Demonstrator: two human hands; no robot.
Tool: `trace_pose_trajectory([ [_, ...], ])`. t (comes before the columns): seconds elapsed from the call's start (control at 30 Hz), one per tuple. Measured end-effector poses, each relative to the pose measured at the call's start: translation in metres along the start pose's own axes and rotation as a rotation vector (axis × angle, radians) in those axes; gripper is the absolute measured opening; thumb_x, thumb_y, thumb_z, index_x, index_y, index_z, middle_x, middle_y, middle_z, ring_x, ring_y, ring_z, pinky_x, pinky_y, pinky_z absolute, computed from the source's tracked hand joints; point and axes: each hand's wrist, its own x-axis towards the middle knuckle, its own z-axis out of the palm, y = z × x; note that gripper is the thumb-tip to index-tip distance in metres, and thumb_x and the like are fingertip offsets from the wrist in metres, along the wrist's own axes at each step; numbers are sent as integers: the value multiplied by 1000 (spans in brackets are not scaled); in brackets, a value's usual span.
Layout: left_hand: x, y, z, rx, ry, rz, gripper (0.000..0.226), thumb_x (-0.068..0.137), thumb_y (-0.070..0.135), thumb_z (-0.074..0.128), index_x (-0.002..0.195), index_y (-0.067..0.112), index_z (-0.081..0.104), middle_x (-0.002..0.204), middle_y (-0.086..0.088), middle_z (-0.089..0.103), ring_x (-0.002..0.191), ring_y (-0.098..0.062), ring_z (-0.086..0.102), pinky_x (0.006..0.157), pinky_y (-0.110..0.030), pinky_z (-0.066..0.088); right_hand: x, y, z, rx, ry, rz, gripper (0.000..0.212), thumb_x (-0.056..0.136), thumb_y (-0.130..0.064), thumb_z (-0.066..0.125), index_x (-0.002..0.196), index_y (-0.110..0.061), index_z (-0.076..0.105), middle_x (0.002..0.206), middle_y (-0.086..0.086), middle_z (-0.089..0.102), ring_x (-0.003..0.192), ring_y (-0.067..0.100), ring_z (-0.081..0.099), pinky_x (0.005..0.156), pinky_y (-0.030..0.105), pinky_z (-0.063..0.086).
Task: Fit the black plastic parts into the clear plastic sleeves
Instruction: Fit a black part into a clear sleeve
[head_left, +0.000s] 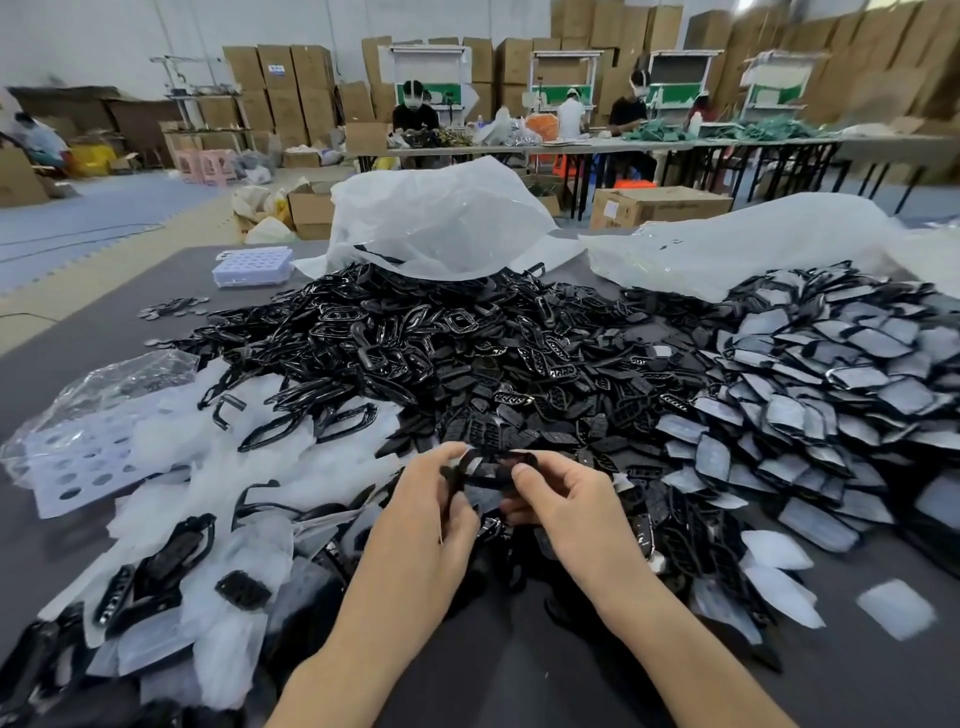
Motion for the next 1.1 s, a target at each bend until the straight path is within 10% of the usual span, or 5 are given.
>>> trace_pose_trajectory([
  [0.6,10,5,-6,-836,54,-380,15,78,36,73,86,26,66,82,-5,72,72,-18,66,77,-36,52,-8,-6,8,194,-142,-64,31,100,-7,61,103,-32,79,87,2,78,77,11,74,73,19,57],
  [0.8,12,2,-8,-754,26,-383,25,95,18,65,116,31,62,72,11,63,63,-9,63,57,-16,50,-10,-8,7,141,-179,-78,26,101,-10,60,112,-27,76,89,-2,78,80,11,74,75,20,56],
  [1.1,10,9,-8,-552,-8,-272,13,97,9,62,105,19,67,63,11,64,56,1,61,54,-10,46,-10,-8,4,91,-174,-93,25,97,-12,68,109,-32,78,92,1,78,84,16,75,78,21,57],
])
